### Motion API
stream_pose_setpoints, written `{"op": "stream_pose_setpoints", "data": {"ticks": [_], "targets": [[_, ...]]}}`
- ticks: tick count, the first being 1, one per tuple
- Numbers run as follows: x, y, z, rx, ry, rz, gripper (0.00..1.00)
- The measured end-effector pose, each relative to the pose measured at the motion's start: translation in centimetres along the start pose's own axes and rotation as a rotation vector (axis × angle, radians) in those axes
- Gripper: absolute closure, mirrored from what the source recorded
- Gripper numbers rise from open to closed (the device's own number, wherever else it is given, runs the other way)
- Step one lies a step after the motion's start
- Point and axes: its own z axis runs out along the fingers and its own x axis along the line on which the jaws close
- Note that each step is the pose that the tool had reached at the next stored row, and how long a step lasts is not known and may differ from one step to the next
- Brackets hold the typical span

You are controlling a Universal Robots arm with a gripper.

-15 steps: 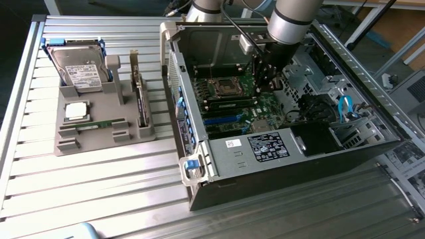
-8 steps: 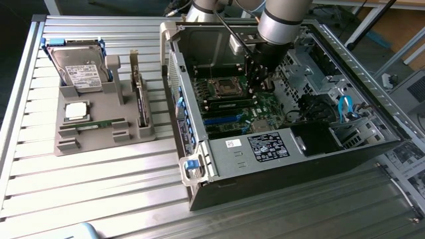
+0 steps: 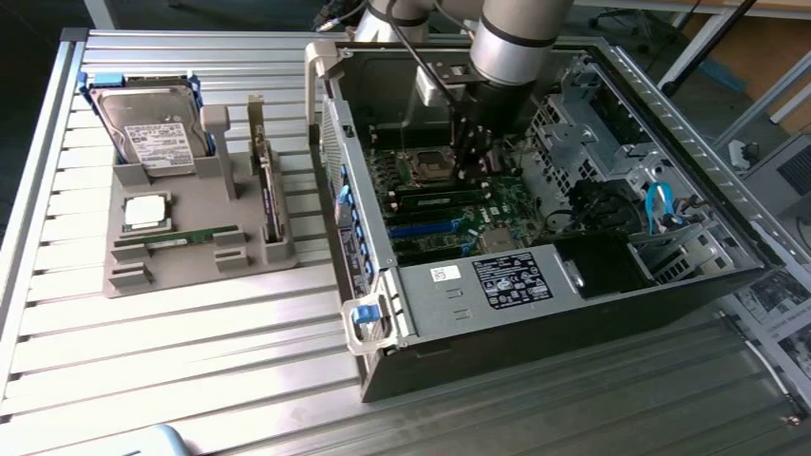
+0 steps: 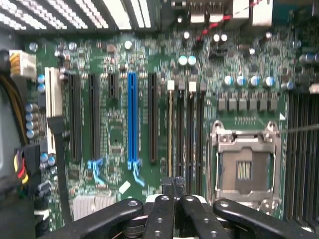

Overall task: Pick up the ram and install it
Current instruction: 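Press down the ram until it locks into place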

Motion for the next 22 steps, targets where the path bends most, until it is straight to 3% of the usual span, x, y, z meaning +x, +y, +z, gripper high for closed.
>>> {"op": "stream_pose_setpoints", "data": {"ticks": [2, 5, 10, 22], "targets": [[0.0, 0.5, -0.01, 0.0003, 0.0, 0.0, 0.89], [0.0, 1.96, -0.01, 0.0013, -0.0002, 0.0, 0.89], [0.0, 3.33, 0.1, 0.0014, -0.0005, 0.0, 0.89], [0.0, 4.48, 1.02, 0.0014, -0.0005, 0.0, 0.89]]}}
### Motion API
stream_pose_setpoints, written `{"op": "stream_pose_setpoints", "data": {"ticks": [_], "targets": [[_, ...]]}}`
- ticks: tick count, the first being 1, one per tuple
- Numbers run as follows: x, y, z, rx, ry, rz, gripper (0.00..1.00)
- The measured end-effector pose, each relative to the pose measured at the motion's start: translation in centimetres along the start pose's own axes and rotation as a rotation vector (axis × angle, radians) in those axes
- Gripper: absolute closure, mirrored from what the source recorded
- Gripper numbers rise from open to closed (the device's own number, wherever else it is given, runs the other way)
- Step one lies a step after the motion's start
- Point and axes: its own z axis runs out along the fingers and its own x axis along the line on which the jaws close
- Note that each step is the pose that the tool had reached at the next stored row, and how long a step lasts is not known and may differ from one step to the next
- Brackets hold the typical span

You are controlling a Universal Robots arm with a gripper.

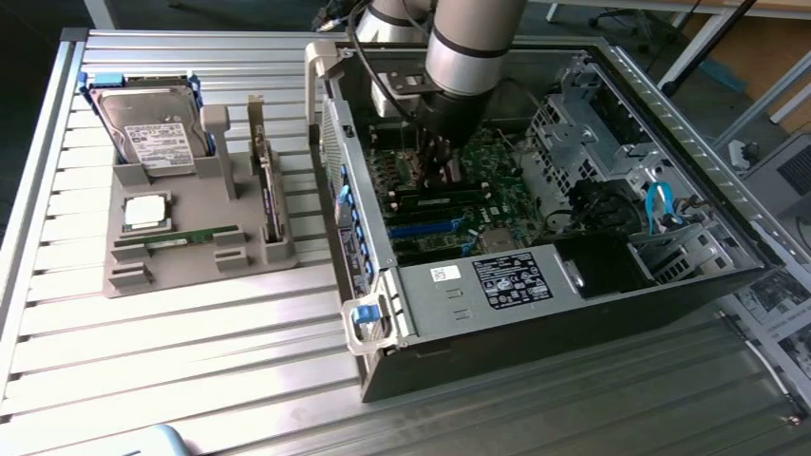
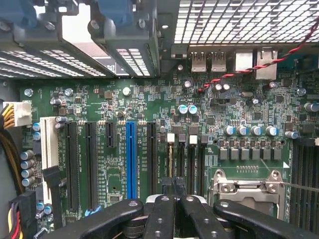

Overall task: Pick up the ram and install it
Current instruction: 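Press down the ram until it locks into place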

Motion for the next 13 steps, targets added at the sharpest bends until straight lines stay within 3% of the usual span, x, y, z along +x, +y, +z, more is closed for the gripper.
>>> {"op": "stream_pose_setpoints", "data": {"ticks": [13], "targets": [[0.02, 0.39, 0.88, -0.0002, 0.0003, 0.0, 0.89]]}}
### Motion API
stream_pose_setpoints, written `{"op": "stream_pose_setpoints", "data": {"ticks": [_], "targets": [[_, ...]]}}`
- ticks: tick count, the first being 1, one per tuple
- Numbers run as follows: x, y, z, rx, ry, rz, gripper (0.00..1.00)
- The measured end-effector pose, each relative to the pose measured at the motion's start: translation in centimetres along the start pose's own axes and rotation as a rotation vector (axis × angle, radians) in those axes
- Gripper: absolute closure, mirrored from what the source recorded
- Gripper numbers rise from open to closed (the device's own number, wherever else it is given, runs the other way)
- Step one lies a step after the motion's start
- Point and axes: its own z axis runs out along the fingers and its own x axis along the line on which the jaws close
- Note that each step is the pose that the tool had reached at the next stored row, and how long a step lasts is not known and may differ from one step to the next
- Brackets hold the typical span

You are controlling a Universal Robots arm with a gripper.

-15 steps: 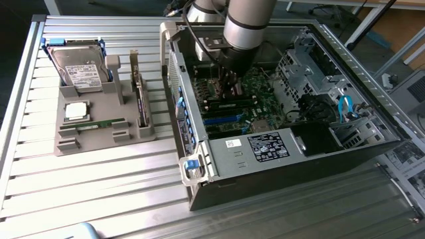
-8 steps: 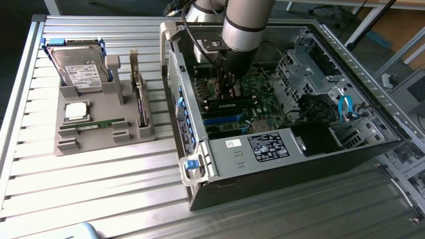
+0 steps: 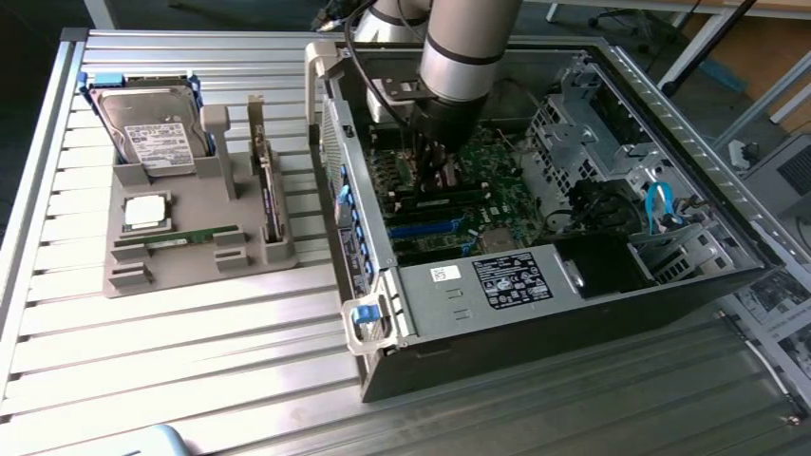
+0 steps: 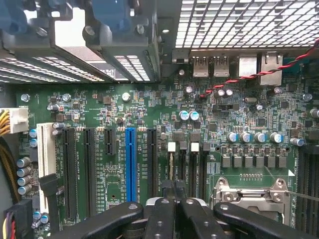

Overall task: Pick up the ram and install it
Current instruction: 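Press down the ram until it locks into place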

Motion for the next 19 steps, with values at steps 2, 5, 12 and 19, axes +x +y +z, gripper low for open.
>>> {"op": "stream_pose_setpoints", "data": {"ticks": [2, 5, 12, 19], "targets": [[0.0, 0.01, 0.03, -0.0001, -0.0003, 0.0, 0.89], [0.0, -0.02, -0.69, 0.0013, -0.003, 0.0, 0.89], [0.1, -0.05, -2.33, 0.0007, -0.0021, 0.0, 0.89], [0.1, -0.22, -3.71, 0.0006, -0.002, 0.0, 0.89]]}}
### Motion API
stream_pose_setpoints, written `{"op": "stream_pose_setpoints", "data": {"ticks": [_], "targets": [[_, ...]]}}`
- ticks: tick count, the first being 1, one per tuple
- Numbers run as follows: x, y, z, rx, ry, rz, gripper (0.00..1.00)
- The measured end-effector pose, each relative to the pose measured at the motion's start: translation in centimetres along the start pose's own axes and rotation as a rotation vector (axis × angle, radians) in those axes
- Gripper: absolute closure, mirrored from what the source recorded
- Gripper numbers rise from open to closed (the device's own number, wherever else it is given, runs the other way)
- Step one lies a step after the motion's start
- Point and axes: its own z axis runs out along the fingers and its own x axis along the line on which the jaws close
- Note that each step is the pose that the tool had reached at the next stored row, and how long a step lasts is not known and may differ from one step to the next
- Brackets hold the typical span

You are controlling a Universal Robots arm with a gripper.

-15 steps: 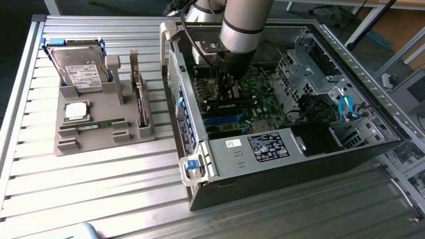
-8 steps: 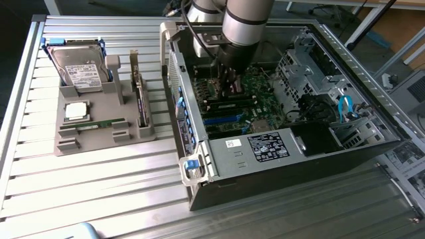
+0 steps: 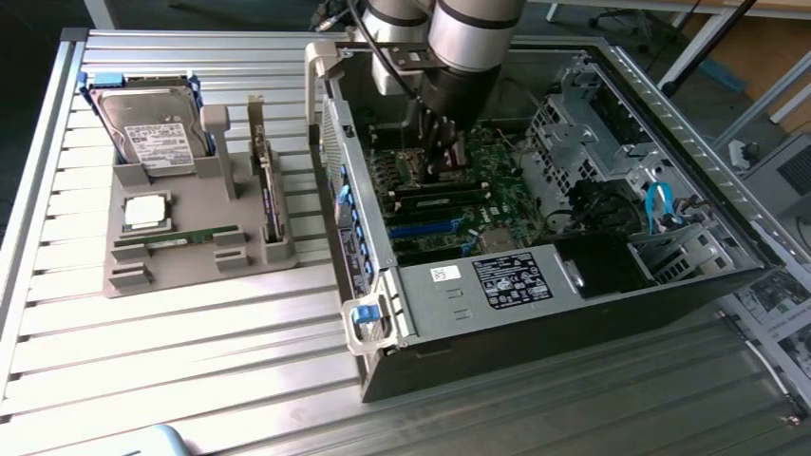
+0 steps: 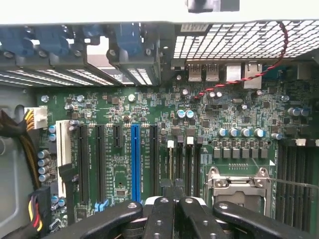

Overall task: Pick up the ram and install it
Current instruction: 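Press down the ram until it locks into place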

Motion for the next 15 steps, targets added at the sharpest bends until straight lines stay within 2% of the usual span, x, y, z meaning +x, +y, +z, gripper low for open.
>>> {"op": "stream_pose_setpoints", "data": {"ticks": [7, 15], "targets": [[0.0, -1.04, -0.66, -0.0019, -0.0002, 0.0, 0.89], [0.0, -3.06, -1.02, -0.0107, 0.0, 0.0, 0.89]]}}
